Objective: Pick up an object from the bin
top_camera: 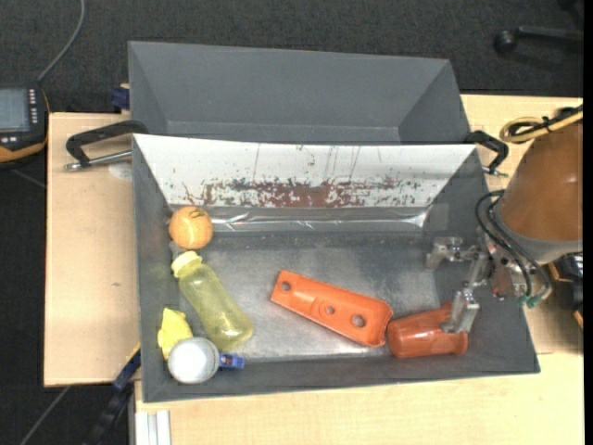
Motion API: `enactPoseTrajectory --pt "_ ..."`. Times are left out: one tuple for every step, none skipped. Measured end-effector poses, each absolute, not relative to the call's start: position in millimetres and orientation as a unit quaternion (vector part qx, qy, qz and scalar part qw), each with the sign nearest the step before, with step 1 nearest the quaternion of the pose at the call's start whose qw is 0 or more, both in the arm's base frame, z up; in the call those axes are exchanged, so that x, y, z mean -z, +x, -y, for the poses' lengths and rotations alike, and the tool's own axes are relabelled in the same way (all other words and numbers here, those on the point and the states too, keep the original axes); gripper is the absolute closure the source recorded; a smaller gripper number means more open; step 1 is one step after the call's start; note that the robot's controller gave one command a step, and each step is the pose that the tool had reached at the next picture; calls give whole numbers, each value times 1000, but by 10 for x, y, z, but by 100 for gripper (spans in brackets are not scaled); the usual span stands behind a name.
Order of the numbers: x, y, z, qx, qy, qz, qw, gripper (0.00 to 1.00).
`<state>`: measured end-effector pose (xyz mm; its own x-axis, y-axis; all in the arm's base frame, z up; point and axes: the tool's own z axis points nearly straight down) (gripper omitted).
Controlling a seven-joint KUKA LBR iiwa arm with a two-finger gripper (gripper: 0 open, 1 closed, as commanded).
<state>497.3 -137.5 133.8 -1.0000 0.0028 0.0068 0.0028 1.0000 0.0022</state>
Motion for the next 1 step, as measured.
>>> enactPoseTrajectory --pt "-1378 4988 1369 0 0 1000 0 0"
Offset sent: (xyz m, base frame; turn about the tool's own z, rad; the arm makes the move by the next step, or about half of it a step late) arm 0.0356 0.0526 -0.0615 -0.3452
